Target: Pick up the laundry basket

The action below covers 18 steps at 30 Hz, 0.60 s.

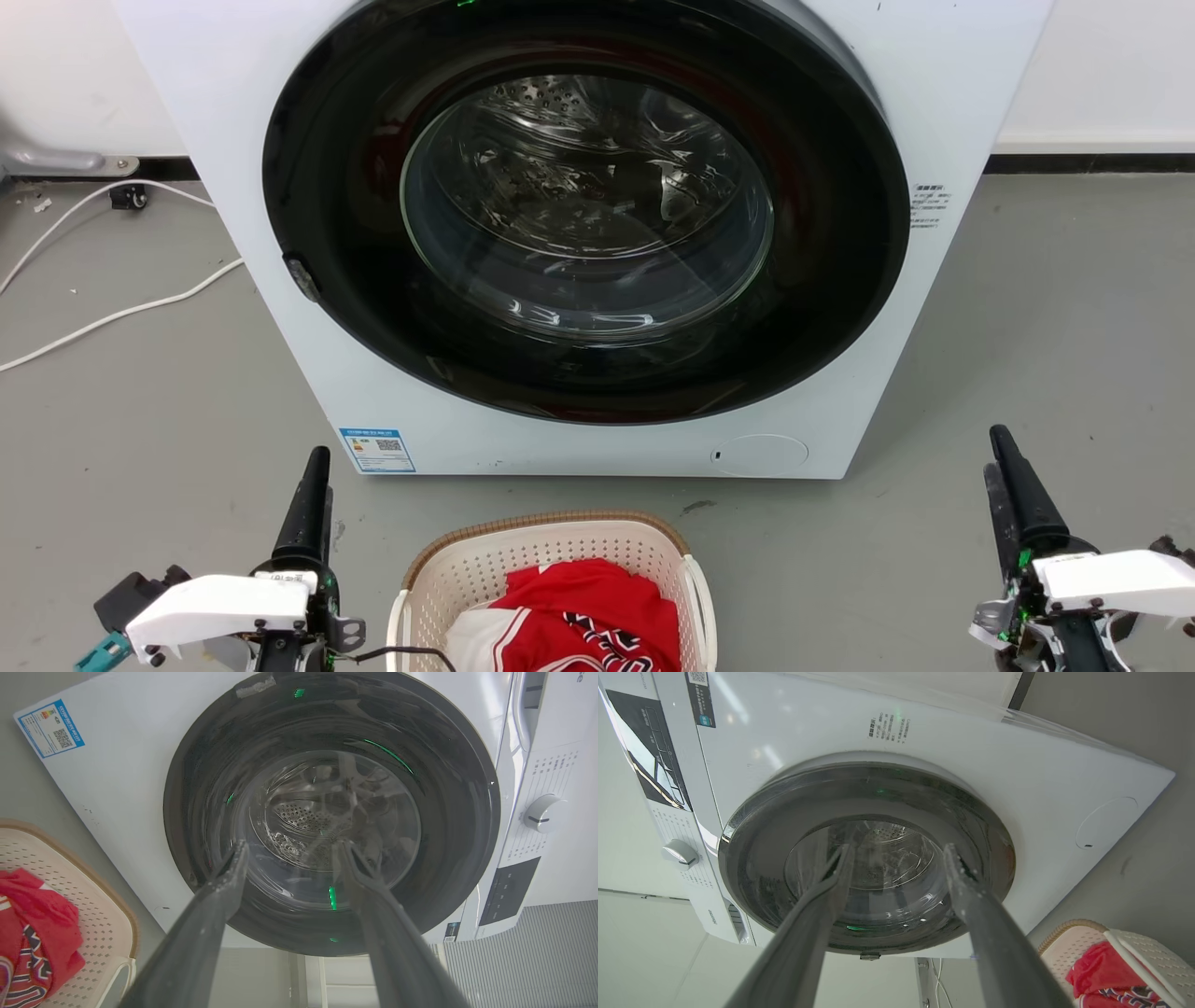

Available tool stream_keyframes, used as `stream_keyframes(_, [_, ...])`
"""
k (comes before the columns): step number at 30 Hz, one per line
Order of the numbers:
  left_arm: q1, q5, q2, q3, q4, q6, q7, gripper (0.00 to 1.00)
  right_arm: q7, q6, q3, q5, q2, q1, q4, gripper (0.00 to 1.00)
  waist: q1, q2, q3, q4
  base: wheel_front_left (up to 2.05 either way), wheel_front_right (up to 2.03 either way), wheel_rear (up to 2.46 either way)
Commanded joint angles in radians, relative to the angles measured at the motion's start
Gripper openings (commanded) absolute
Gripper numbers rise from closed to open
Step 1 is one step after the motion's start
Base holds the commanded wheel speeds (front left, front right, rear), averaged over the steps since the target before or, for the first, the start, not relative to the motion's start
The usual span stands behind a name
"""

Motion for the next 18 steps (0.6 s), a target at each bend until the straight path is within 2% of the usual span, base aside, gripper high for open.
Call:
stream_keyframes(1, [-0.033,0.046,0.003,0.005,-0.027,-0.001,-0.013,1.0,-0.011,0.0,0.007,-0.056,-0.002,-0.026,-0.031,1.0,0.0,0.0,0.001,0.0,0.0,0.0,0.0])
stream_keyframes(18, [-0.029,0.392,0.004,-0.028,-0.093,0.031,-0.082,1.0,-0.081,0.0,0.063,-0.496,-0.002,-0.019,-0.108,1.0,0.0,0.0,0.007,0.001,0.0,0.0,0.0])
